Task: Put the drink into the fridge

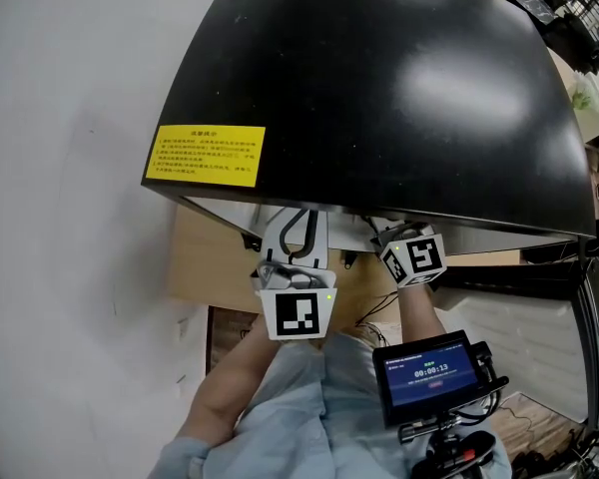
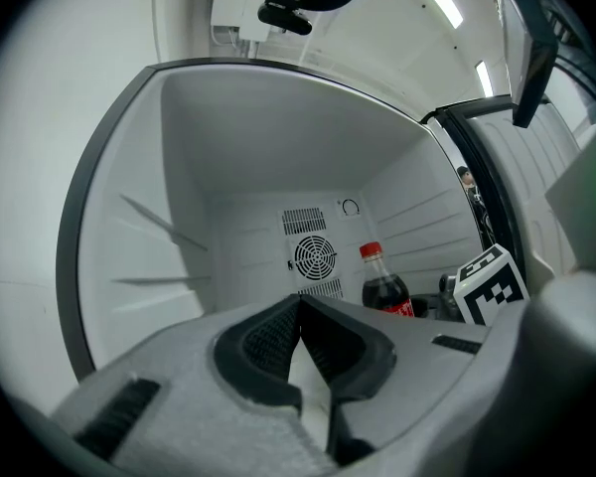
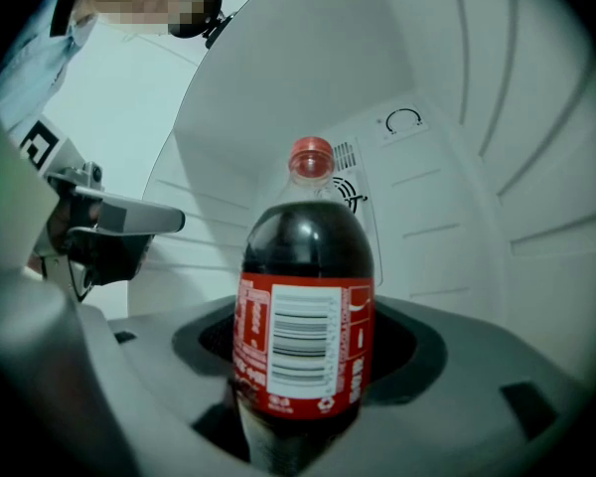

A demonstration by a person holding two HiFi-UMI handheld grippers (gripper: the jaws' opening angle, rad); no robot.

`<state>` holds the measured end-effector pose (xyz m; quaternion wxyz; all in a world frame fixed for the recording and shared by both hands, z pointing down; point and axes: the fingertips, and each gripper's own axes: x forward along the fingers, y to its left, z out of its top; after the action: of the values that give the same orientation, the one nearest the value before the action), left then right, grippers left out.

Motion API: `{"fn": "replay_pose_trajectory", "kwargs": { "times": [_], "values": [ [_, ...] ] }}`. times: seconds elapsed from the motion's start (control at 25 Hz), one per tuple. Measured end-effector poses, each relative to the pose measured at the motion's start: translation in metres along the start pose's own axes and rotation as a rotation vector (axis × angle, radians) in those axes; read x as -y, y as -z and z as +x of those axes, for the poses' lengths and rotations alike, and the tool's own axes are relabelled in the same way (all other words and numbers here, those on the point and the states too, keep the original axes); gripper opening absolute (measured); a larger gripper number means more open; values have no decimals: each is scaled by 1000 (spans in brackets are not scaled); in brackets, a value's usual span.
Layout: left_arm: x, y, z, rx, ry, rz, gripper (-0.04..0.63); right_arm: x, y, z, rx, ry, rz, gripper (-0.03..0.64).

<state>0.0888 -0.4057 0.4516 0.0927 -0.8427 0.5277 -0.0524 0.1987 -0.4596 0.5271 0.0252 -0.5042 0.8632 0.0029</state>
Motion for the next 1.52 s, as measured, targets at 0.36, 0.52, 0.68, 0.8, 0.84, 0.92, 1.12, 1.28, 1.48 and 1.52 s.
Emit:
{"fn": "replay_pose_trajectory", "kwargs": {
  "times": [0.36, 0.52, 0.68, 0.8, 0.84, 0.92, 1.12, 1.28, 1.48, 1.52],
  "values": [
    [-2, 4, -5, -11, -12, -2, 9, 1, 2, 4, 27, -6, -17, 316],
    [-3, 2, -7, -10, -5, 9, 9, -7, 3, 5, 25, -20, -74, 324],
    [-4, -1, -9, -7, -2, 7, 9, -8, 4, 0, 16, -10, -94, 328],
    [-4, -1, -11, -8, 2, 6, 9, -10, 6, -4, 6, -6, -108, 333],
    [-3, -1, -12, -10, 4, 5, 9, -12, 7, -5, 4, -5, -110, 335],
    [-1, 0, -13, -14, 8, 2, 9, -12, 8, -6, 0, 0, -114, 337],
    [3, -2, -16, -13, 19, 8, 9, -10, 6, -8, -11, 24, -125, 335],
    [3, -3, -19, -11, 21, 6, 9, -8, 8, -11, -30, 34, -118, 382],
    [5, -6, -24, -16, 26, -1, 8, -8, 3, -19, -39, 54, -107, 410],
    [6, -8, -25, -13, 26, -3, 9, -9, 2, -22, -39, 57, -108, 414]
  ]
}}
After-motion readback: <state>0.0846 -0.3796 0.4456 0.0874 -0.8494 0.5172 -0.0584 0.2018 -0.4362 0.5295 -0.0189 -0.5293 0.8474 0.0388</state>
